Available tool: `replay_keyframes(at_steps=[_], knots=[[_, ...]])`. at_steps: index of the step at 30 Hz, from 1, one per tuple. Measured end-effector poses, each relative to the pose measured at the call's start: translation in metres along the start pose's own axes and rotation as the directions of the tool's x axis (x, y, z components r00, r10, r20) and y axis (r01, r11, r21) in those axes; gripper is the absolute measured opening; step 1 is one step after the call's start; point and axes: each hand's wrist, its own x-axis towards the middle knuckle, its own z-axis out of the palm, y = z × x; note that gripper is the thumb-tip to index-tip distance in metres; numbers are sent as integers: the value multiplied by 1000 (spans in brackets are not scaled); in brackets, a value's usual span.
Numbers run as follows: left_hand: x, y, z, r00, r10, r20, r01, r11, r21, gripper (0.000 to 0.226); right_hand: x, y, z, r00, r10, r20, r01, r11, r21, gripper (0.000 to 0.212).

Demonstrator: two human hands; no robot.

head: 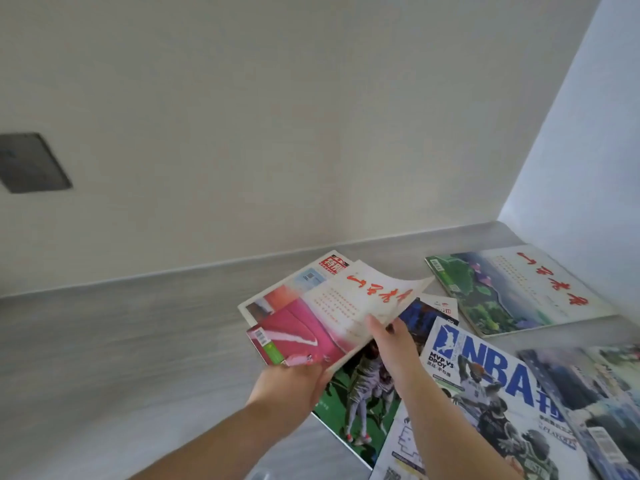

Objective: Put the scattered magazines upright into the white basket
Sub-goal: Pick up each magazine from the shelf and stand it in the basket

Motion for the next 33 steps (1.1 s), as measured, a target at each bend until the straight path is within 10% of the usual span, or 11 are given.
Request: replay_keyframes(at_steps=[9,17,24,33], knots=[[-38,-40,-10,962,-233,-142,167,913,-373,35,-17,-23,25,997,-56,-51,57,998,11,41],[-86,-147,-68,722,-635,-274,135,519,-844,48,-55,-67,76,928,-315,197,330,943,-51,31],[-166,-241,-86,721,-689,-73,57,164,-985,54,-111,-87,193,873,-301,383,335,942,-23,27],[-300,-370,-103,607,-757,-240,-6,298,-955,36,-191,-130,372,702,-379,603,419,904,81,38]])
